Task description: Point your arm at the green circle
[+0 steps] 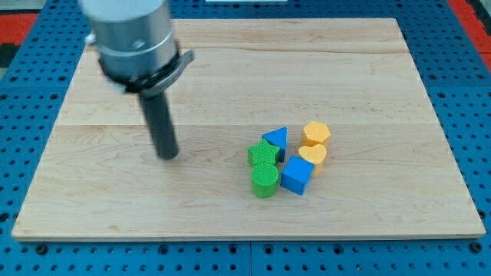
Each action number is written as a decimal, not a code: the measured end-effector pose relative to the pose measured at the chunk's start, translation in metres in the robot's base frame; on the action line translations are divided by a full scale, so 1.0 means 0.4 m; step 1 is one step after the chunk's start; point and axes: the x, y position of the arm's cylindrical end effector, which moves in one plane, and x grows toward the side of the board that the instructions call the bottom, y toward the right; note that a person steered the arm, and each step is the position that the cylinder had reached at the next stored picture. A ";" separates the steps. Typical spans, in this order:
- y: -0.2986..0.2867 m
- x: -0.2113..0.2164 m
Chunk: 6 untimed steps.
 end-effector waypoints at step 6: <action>0.299 0.170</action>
